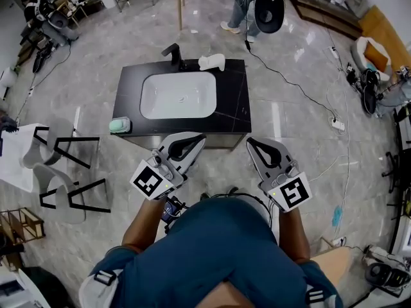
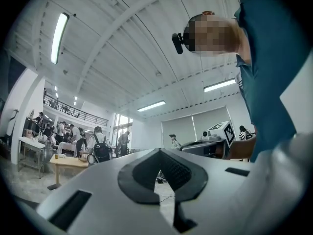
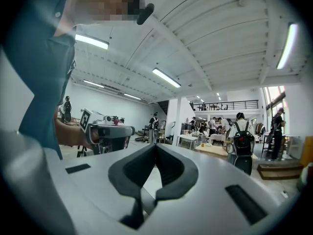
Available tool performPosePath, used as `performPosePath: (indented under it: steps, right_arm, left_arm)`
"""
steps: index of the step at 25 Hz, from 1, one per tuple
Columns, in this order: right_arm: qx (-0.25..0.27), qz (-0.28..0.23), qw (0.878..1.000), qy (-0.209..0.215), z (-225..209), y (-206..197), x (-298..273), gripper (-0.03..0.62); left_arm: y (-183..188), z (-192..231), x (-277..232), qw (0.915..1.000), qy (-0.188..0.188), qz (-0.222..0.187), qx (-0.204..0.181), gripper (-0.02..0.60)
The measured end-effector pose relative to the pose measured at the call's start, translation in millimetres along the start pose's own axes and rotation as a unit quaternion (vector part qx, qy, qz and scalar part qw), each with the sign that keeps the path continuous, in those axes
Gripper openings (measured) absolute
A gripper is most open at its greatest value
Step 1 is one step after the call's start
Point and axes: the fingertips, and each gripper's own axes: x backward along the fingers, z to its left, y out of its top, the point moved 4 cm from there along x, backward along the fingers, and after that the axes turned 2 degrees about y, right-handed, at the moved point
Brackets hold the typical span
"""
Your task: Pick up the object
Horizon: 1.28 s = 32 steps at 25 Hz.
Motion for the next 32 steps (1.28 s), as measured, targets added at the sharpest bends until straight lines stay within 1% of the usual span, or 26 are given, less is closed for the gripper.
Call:
performPosePath:
  steps: [3,8,12,16,18,20,22,26,32]
  right_arm:
    - [-0.005,0.001,1.0,0.003,-25,-9,-5,0.015]
    - [-0.007,-0.001,1.0,0.025,-71,-18,-14,0.015]
    - [0.005,-0.018,0.999,0.039,-114,-20,-24,0.015]
    - [-0.023,-0.005,0.998,0.059,-143,-22,-29,0.015]
    - [-0.014,-0.012,0.998,0.065,-162,-22,-33,0.015]
    - [0.015,-0.034,0.996,0.077,-177,-21,-39,0.015]
    - [0.023,-0.042,0.995,0.09,-185,-25,-45,0.015]
    - [0.011,-0.034,0.994,0.106,-194,-34,-55,0.015]
    - [0.012,-0.024,0.995,0.094,-209,-36,-78,0.015]
  left_arm:
    - [-9,13,-21,0.9999,0.002,0.011,-0.003,0.003]
    - [-4,32,-57,0.9994,0.032,-0.011,-0.008,0.003]
    - [-13,47,-88,0.9988,0.045,0.018,-0.011,0.004]
    - [-19,64,-112,0.9964,0.069,0.04,-0.028,0.004]
    - [-17,78,-123,0.9952,0.077,0.046,-0.039,0.003]
    - [-11,92,-134,0.9947,0.083,0.038,-0.048,0.004]
    - [-10,99,-139,0.9943,0.089,0.032,-0.048,0.003]
    - [-17,108,-145,0.9936,0.095,0.04,-0.046,0.004]
    - [-25,136,-152,0.9952,0.087,0.034,-0.031,0.003]
